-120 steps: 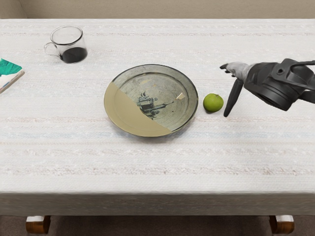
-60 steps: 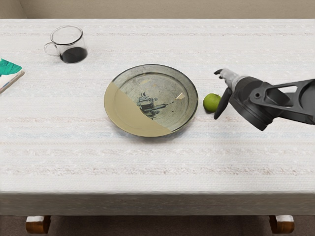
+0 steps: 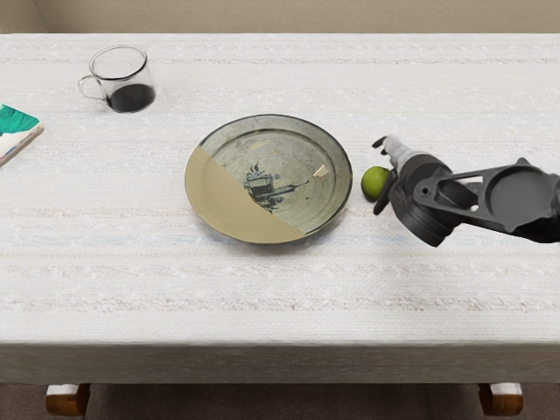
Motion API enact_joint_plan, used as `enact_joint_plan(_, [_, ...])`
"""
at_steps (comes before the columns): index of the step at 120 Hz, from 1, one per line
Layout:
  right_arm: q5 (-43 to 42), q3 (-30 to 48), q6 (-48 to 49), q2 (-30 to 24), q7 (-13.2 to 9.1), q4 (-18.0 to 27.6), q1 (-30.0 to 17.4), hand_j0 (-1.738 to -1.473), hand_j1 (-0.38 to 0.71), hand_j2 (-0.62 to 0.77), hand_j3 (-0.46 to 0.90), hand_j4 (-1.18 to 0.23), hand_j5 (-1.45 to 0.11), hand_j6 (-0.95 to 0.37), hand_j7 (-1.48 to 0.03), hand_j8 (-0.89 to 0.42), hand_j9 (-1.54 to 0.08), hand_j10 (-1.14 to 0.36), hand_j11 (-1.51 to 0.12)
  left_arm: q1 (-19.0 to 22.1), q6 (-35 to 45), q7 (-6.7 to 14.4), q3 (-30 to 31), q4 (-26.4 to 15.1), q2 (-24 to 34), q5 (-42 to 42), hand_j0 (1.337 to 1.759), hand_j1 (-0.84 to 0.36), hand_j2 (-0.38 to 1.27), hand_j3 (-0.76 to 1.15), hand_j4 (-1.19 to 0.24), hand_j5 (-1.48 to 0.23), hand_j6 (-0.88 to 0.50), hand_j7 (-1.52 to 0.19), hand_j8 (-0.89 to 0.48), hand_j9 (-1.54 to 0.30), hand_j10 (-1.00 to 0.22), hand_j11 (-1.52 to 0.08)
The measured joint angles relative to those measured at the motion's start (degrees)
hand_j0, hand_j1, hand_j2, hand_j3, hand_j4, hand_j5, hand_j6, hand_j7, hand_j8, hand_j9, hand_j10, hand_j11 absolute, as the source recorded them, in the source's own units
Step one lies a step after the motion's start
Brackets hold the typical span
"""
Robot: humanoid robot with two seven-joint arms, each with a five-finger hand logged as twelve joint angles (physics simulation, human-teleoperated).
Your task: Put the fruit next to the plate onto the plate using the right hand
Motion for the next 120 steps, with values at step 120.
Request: enact_joint_plan(120, [-2.2,-0.1,0.0,6.6,0.0,-10.1,-4.4,-1.658,-0.02,-0.05,0.00,-0.27,-0.36,-0.27,-0.35,-0.27,-0.35,-0.27,-0.35,0.0,0.0,0.0,0.0,0.0,0.0,0.0,1.658,0.35,0.00,0.00,0.00,0.00,0.00,0.00,0.00,0.00,0.00,0.00])
